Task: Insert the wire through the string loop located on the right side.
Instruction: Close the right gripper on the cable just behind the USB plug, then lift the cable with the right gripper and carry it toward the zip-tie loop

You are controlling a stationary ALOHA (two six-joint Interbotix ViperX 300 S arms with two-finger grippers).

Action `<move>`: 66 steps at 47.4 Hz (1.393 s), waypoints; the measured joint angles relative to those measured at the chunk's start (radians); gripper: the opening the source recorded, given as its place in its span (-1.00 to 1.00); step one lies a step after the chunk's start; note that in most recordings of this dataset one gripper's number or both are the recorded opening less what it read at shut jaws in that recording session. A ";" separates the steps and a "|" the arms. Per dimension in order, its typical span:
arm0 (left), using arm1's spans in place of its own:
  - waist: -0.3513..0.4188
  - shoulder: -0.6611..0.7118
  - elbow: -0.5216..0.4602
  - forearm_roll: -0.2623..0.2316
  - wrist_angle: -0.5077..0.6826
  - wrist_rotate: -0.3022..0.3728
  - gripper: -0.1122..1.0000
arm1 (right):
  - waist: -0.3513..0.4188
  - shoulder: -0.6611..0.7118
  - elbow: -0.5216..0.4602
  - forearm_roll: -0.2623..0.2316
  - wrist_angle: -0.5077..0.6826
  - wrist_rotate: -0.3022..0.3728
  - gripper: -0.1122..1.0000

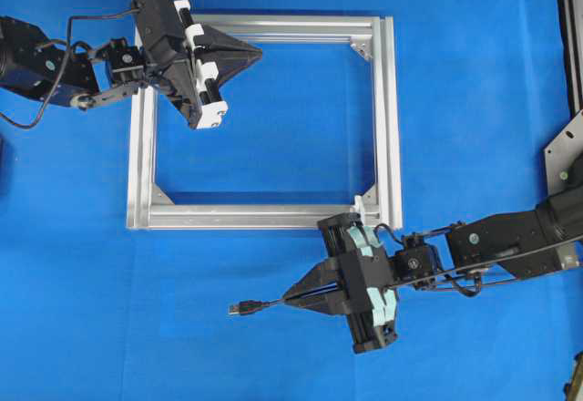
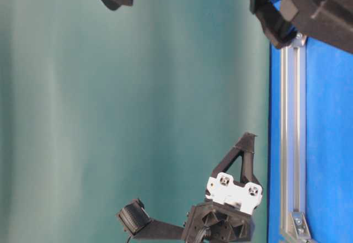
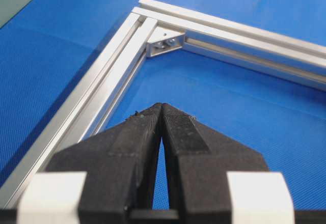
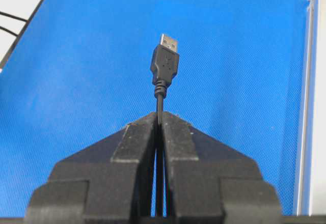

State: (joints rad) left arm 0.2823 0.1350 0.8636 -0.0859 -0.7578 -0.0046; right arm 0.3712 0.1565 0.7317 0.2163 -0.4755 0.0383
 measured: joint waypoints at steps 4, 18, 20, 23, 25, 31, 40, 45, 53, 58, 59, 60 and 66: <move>-0.002 0.000 0.002 0.000 0.000 0.000 -0.80 | 0.000 0.000 0.000 0.000 0.000 0.000 -0.85; -0.002 0.000 0.003 0.000 0.000 0.000 -0.80 | -0.002 0.000 0.000 0.000 -0.002 0.000 -0.85; 0.000 0.000 0.005 0.000 0.000 0.000 -0.80 | -0.002 0.000 0.000 0.000 0.000 0.000 -0.85; 0.000 0.000 0.005 0.000 0.000 0.000 -0.80 | -0.002 -0.002 0.002 0.000 0.000 0.000 -0.85; 0.000 -0.002 0.008 0.000 0.000 0.000 -0.80 | -0.002 -0.003 0.008 0.000 0.000 0.000 -0.85; 0.000 -0.002 0.011 0.000 0.000 0.000 -0.80 | -0.002 -0.034 0.046 0.002 0.000 0.002 -0.85; 0.000 -0.005 0.017 0.000 0.000 0.000 -0.80 | 0.011 -0.132 0.166 0.031 -0.003 0.005 -0.85; 0.000 -0.006 0.018 0.000 0.000 0.000 -0.80 | 0.023 -0.195 0.238 0.041 -0.003 0.005 -0.85; 0.000 -0.006 0.018 0.000 0.000 0.000 -0.80 | 0.038 -0.304 0.360 0.044 -0.002 0.005 -0.85; 0.000 -0.006 0.020 0.000 0.000 0.000 -0.80 | 0.044 -0.379 0.434 0.046 0.008 0.005 -0.85; 0.000 -0.006 0.018 0.000 0.000 0.000 -0.80 | 0.044 -0.391 0.445 0.044 0.011 0.005 -0.85; 0.000 -0.006 0.020 0.000 0.000 0.000 -0.80 | 0.044 -0.405 0.456 0.044 0.014 0.005 -0.85; -0.002 -0.006 0.018 0.000 0.000 0.000 -0.80 | 0.044 -0.489 0.520 0.044 0.032 0.005 -0.85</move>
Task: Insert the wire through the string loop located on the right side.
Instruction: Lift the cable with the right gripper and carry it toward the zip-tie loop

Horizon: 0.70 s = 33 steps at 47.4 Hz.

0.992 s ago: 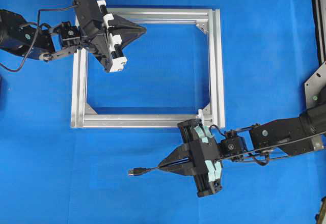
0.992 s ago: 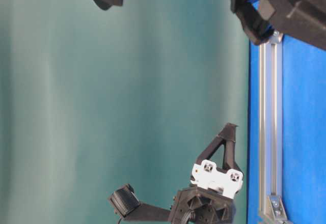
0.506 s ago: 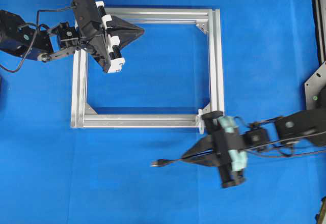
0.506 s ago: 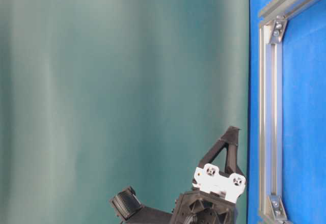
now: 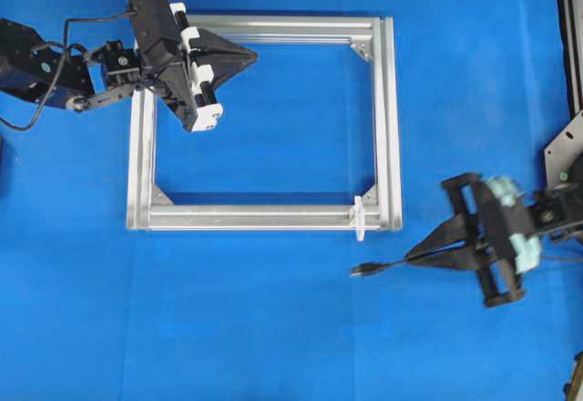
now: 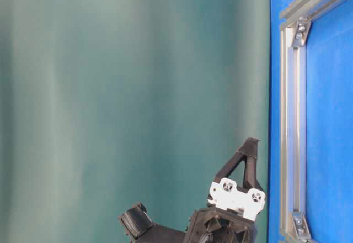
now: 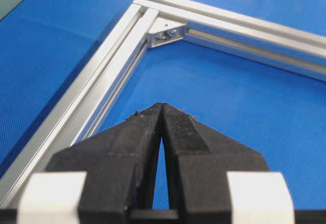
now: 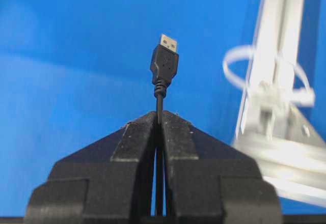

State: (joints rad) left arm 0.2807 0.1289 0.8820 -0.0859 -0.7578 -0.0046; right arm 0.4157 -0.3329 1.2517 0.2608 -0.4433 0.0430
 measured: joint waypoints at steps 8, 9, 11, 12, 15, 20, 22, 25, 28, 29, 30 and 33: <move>0.002 0.000 0.002 0.000 0.000 0.000 -0.80 | 0.002 -0.104 0.066 0.000 0.023 0.002 -0.85; 0.002 -0.002 0.002 0.000 0.000 0.000 -0.80 | 0.002 -0.114 0.071 0.000 0.023 0.000 -0.85; 0.002 0.000 0.002 0.000 0.000 0.000 -0.80 | 0.002 -0.124 0.077 0.002 0.025 0.002 -0.85; 0.002 0.000 0.002 0.000 0.000 0.000 -0.80 | 0.002 -0.129 0.078 0.000 0.025 0.000 -0.85; 0.000 0.000 0.000 0.000 0.000 0.000 -0.80 | 0.002 -0.133 0.081 0.002 0.025 0.000 -0.85; 0.002 -0.002 0.002 0.000 0.000 0.000 -0.80 | -0.002 -0.129 0.081 0.002 0.025 0.000 -0.85; 0.000 0.000 0.002 0.000 0.000 0.000 -0.80 | -0.006 -0.126 0.081 0.002 0.025 0.002 -0.85; 0.002 0.000 0.003 0.000 0.000 0.000 -0.80 | -0.017 -0.121 0.081 0.002 0.025 0.000 -0.85; 0.002 -0.002 0.003 0.000 0.000 0.000 -0.80 | -0.034 -0.118 0.083 0.000 0.021 -0.002 -0.85; 0.002 0.000 0.003 0.000 0.000 0.000 -0.80 | -0.038 -0.118 0.084 0.000 0.020 -0.003 -0.85; 0.002 0.000 0.003 0.000 0.000 0.000 -0.80 | -0.044 -0.117 0.086 0.002 0.018 -0.003 -0.85; 0.002 -0.002 0.003 0.000 0.000 0.000 -0.80 | -0.061 -0.118 0.091 0.002 0.014 -0.006 -0.85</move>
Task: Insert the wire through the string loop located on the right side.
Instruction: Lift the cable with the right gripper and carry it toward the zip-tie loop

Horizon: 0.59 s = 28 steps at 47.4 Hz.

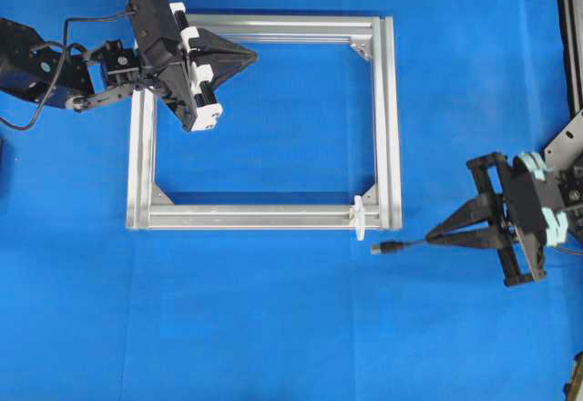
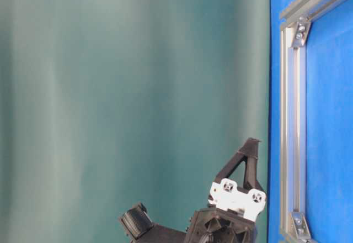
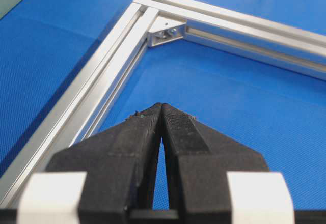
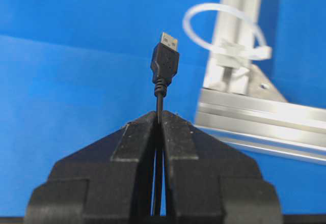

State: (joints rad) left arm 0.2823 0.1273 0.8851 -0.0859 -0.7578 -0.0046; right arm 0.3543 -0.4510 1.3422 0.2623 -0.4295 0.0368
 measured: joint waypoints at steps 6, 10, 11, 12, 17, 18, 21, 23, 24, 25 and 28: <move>0.000 0.002 0.000 0.000 0.000 0.000 -0.80 | -0.037 0.000 0.011 -0.002 -0.008 0.000 -0.85; 0.000 0.002 0.000 0.000 0.000 0.000 -0.80 | -0.066 0.000 0.017 0.000 -0.012 0.000 -0.85; 0.000 0.002 -0.002 0.000 0.000 0.000 -0.80 | -0.072 0.002 0.017 0.000 -0.014 0.000 -0.85; 0.000 0.002 0.000 0.000 0.000 0.000 -0.80 | -0.078 0.000 0.018 0.000 -0.015 0.000 -0.85; -0.002 0.000 0.000 0.000 0.000 0.000 -0.80 | -0.097 0.000 0.021 0.000 -0.020 -0.003 -0.85; 0.000 0.002 0.000 0.000 0.000 0.000 -0.80 | -0.098 0.000 0.021 0.000 -0.020 -0.003 -0.85; 0.000 0.002 0.000 0.000 0.000 0.000 -0.80 | -0.100 0.000 0.021 0.000 -0.023 -0.003 -0.85; 0.000 0.002 0.000 0.000 0.000 0.000 -0.80 | -0.100 0.002 0.021 0.000 -0.025 -0.003 -0.85; 0.000 0.002 0.000 0.000 0.000 0.000 -0.80 | -0.101 0.000 0.021 0.000 -0.025 -0.003 -0.85; 0.000 0.002 0.000 0.000 0.000 0.000 -0.80 | -0.101 0.000 0.021 0.000 -0.025 -0.003 -0.85; 0.000 0.002 0.000 0.000 0.000 0.000 -0.80 | -0.101 0.000 0.021 0.000 -0.025 -0.003 -0.85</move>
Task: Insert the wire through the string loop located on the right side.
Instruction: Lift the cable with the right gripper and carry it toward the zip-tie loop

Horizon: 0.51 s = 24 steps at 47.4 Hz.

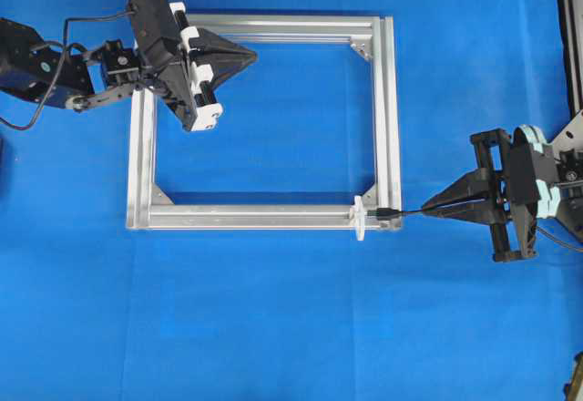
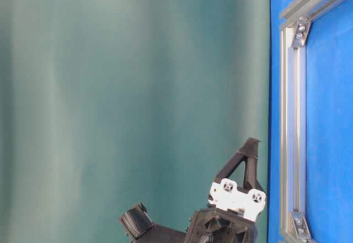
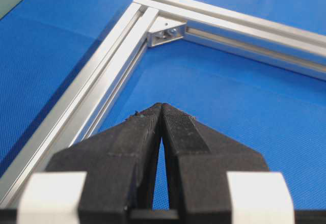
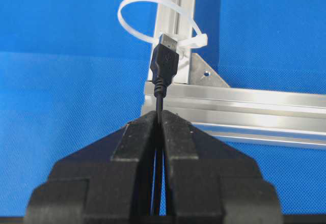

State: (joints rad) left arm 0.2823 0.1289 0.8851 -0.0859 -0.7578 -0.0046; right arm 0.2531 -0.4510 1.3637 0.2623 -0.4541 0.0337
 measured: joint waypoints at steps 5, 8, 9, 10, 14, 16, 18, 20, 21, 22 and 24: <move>0.000 0.000 0.000 0.000 0.000 0.000 -0.80 | 0.000 0.002 0.000 -0.002 -0.002 0.000 -0.85; 0.000 -0.002 0.000 0.000 0.000 0.000 -0.80 | 0.000 0.000 0.000 0.000 -0.002 0.000 -0.85; -0.002 -0.002 -0.002 0.000 0.000 0.000 -0.80 | 0.000 0.002 0.000 0.000 -0.002 0.000 -0.85; 0.000 0.000 0.000 0.000 0.000 0.000 -0.80 | 0.002 0.002 0.000 0.000 -0.002 0.002 -0.85; 0.000 -0.002 0.000 0.000 0.000 0.000 -0.80 | 0.000 0.000 0.000 0.000 -0.002 0.000 -0.85; 0.000 -0.002 0.000 0.000 0.000 0.000 -0.80 | 0.002 0.002 0.000 0.000 -0.003 0.002 -0.85; 0.000 -0.002 0.000 0.000 0.000 0.000 -0.80 | 0.000 0.002 0.000 -0.002 -0.005 0.002 -0.85; 0.000 0.000 0.000 0.000 0.000 0.000 -0.80 | 0.000 0.002 0.000 0.000 -0.006 0.000 -0.85; 0.000 -0.002 0.000 0.000 0.000 0.000 -0.80 | 0.000 0.000 0.000 0.000 -0.006 0.000 -0.85; 0.000 -0.002 0.000 0.000 0.000 0.000 -0.80 | 0.002 0.002 0.000 0.000 -0.006 0.000 -0.85; 0.000 0.000 0.000 0.000 0.000 0.000 -0.80 | 0.000 0.002 0.000 0.000 -0.006 0.002 -0.85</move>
State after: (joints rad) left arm 0.2823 0.1289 0.8851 -0.0859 -0.7578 -0.0046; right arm 0.2531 -0.4495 1.3637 0.2623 -0.4602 0.0353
